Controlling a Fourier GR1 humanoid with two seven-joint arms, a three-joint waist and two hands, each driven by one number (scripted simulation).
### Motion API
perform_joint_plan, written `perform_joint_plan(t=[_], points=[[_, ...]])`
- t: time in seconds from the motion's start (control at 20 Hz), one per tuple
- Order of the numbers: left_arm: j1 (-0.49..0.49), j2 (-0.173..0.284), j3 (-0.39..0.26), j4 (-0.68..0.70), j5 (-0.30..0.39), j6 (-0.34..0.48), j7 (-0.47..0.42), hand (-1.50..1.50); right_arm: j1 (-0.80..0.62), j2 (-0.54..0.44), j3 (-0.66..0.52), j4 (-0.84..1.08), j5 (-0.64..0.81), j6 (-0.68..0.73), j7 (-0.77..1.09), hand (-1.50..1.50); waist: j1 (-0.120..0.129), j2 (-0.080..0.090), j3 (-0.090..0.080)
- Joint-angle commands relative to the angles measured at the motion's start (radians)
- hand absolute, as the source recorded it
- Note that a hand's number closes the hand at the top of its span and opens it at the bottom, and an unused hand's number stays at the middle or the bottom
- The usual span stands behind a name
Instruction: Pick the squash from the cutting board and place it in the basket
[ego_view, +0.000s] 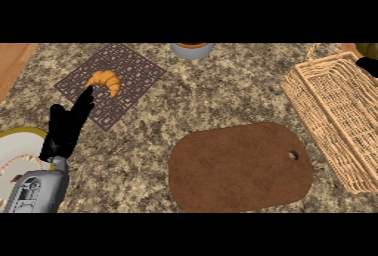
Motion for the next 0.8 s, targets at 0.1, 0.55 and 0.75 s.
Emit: perform_joint_plan(t=[0.1, 0.55, 0.75], points=[[-0.040, 0.005, 0.020, 0.039, 0.004, -0.007, -0.011, 0.00, 0.109, -0.137, -0.097, 0.155, 0.039, -0.071, -0.231, 1.50, 0.002, 0.002, 0.001], [0.000, 0.002, 0.016, 0.029, -0.016, -0.018, -0.024, 0.00, 0.194, -0.187, -0.135, 0.325, 0.020, -0.139, -0.520, 1.50, 0.004, 0.000, 0.000], [-0.012, -0.007, 0.009, -0.039, -0.009, -0.017, 0.043, 0.00, 0.261, -0.219, -0.143, 0.456, 0.061, -0.220, -0.675, 1.50, 0.007, 0.001, 0.001]])
